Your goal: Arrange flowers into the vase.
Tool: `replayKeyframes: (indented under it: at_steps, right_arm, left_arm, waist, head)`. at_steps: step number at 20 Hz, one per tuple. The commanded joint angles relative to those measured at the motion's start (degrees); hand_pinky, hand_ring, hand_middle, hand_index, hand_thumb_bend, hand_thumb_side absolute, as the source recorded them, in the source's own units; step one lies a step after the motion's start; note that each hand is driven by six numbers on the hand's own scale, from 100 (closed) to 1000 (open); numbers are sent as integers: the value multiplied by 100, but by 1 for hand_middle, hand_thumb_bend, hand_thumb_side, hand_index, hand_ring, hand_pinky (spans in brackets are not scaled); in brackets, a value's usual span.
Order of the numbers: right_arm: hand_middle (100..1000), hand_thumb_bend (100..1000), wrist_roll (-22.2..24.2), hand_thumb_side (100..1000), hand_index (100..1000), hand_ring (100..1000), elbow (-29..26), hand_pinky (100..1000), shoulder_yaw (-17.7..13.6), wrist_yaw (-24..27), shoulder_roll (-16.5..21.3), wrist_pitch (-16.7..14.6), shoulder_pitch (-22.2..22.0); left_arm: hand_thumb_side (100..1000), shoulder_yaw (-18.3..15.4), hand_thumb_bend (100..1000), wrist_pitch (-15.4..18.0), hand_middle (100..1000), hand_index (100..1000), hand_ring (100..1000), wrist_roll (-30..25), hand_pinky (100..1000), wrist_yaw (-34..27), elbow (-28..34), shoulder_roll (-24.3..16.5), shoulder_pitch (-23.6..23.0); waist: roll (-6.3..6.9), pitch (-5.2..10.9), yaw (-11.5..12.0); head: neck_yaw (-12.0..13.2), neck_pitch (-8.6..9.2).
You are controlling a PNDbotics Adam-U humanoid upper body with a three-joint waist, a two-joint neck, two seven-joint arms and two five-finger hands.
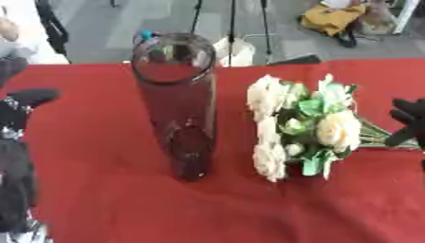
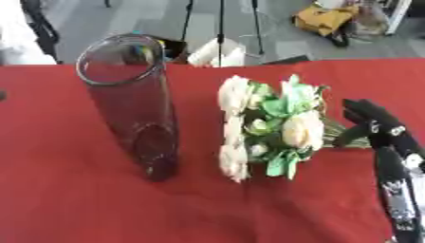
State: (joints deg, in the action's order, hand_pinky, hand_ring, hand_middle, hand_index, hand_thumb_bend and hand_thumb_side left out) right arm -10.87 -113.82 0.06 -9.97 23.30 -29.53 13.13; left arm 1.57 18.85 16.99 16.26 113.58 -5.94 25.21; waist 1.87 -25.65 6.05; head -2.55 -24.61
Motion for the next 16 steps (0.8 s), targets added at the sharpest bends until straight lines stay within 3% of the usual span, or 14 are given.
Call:
replayKeyframes:
  at_steps: [1,5,10,16]
  right_arm:
    - [507,100,-14,959,924,927,-78,888,-37,-73,109,-19,28]
    - [546,100,-77,920,934,1000,-78,905,-287,-499,416,240,-56]
    - [593,100,-62,878,918,1000,-78,858,-520,-1675,975,592,-250]
    - [563,100,-79,888,899,899,-78,793,-631,-2627,1507,674,-496]
  left_arm:
    - [1000,44,100,0,800,876,637,-6,716,-6,102,-23,44]
    - [1000,36,100,-9,800,875,637,-1,716,-1,102,-34,36]
    - [1000,37,100,-22,800,875,638,-8,716,-6,102,-44,27]
    - [1000,39,100,-34,800,875,640,-21,716,-27,102,-61,11]
  waist:
    - [-16,112,8]
    - [-24,129,-13]
    - [-30,193,-39]
    - [-33,307,-73]
  head:
    - [-3,69]
    - [-11,29]
    - [-50,-185]
    - [-64,-481]
